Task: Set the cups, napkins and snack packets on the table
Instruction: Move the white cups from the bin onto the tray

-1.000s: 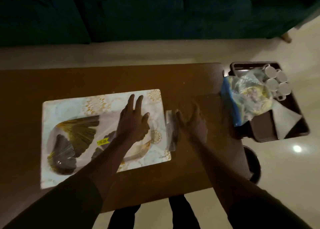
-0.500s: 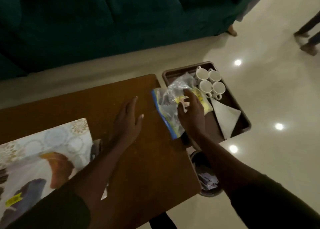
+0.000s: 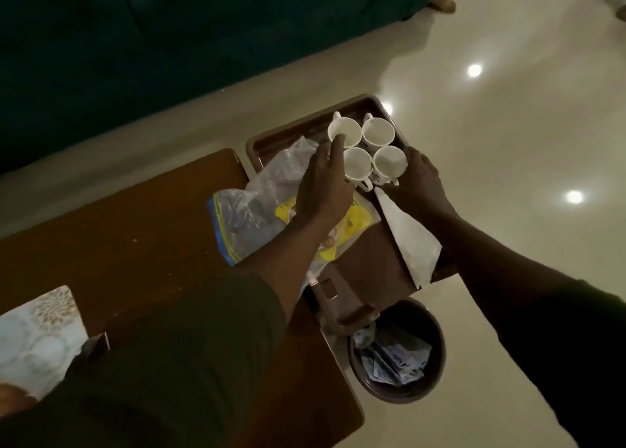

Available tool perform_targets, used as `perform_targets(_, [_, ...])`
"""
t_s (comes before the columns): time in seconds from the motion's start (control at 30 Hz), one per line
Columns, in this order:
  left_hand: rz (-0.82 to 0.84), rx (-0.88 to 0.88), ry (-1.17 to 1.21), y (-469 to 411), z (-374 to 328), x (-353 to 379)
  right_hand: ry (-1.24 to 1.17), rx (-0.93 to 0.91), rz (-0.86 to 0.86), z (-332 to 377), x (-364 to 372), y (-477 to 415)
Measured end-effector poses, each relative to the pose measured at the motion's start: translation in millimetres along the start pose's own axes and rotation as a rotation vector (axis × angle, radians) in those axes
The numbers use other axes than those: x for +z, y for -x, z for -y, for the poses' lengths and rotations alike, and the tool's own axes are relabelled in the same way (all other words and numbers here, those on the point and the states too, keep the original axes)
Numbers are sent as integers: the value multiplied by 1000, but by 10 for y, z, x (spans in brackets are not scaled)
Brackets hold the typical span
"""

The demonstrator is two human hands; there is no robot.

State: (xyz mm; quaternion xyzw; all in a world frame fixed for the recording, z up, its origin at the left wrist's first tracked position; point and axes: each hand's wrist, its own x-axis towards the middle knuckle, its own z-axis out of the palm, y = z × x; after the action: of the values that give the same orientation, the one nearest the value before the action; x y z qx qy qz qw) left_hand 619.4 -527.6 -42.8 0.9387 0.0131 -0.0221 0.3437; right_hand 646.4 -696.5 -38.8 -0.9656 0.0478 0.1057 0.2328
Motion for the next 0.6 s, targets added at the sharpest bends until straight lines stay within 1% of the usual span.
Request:
perform_targets(0.1, [-3, 9, -70, -149, -47, 204, 7, -8, -8, -18, 77, -90])
perform_targets(0.2, [-26, -12, -88, -221, -66, 374, -1, -12, -44, -26, 157, -166])
perform_targets(0.37, [-84, -29, -101, -288, -46, 513, -111, 11, -113, -94, 234, -157])
perform_targets(0.47, [-140, 25, -32, -274, -34, 508, -110, 5, -133, -138, 199, -83])
perform_targets(0.6, [-197, 66, 107, -150, -129, 399, -104, 17, -227, -93, 28, 61])
